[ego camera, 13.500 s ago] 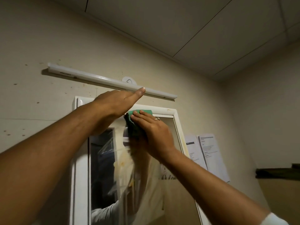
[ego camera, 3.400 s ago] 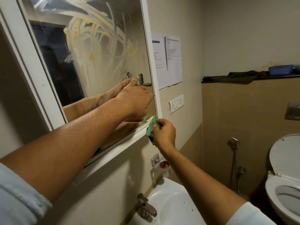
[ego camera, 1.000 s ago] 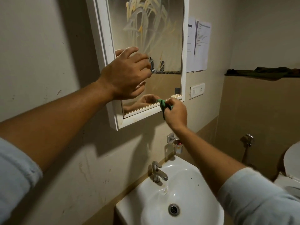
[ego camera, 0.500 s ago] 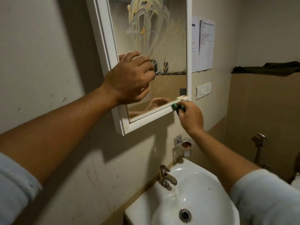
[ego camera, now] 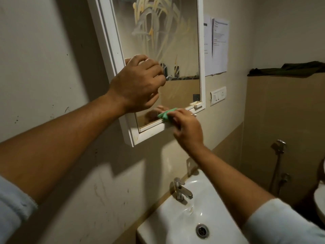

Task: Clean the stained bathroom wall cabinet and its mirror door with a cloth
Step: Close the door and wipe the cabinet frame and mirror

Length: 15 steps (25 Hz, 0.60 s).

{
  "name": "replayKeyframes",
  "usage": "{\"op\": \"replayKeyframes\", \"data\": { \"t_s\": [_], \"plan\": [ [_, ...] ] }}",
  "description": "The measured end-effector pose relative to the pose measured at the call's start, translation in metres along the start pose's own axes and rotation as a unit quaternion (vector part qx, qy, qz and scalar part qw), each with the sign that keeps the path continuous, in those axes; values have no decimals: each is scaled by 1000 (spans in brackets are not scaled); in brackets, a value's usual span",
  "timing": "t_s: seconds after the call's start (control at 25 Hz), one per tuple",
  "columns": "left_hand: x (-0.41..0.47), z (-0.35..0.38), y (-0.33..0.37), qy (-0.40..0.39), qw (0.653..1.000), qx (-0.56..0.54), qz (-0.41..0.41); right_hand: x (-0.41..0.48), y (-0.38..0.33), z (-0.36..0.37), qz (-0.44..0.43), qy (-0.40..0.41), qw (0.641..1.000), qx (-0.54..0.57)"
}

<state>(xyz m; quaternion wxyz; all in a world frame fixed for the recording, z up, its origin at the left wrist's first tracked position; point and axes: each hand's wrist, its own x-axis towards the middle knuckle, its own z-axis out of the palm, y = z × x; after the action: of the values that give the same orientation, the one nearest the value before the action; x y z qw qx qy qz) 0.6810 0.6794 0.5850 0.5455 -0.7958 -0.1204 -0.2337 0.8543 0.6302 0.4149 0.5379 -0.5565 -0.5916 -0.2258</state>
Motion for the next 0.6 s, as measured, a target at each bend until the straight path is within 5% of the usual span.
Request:
{"op": "replayKeyframes", "data": {
  "t_s": [0.24, 0.4, 0.52, 0.6],
  "plan": [
    [0, 2, -2, -4, 1000, -3, -6, 29, 7, 9, 337, 71, 931, 121],
    [-1, 0, -2, -4, 1000, -3, 2, -24, -72, 25, 320, 36, 907, 273],
    [-2, 0, -3, 0, 1000, -2, 0, -16, -53, 19, 301, 52, 912, 272],
    [-1, 2, -4, 7, 1000, -3, -5, 17, -14, 13, 372, 90, 895, 228]
  ]
}}
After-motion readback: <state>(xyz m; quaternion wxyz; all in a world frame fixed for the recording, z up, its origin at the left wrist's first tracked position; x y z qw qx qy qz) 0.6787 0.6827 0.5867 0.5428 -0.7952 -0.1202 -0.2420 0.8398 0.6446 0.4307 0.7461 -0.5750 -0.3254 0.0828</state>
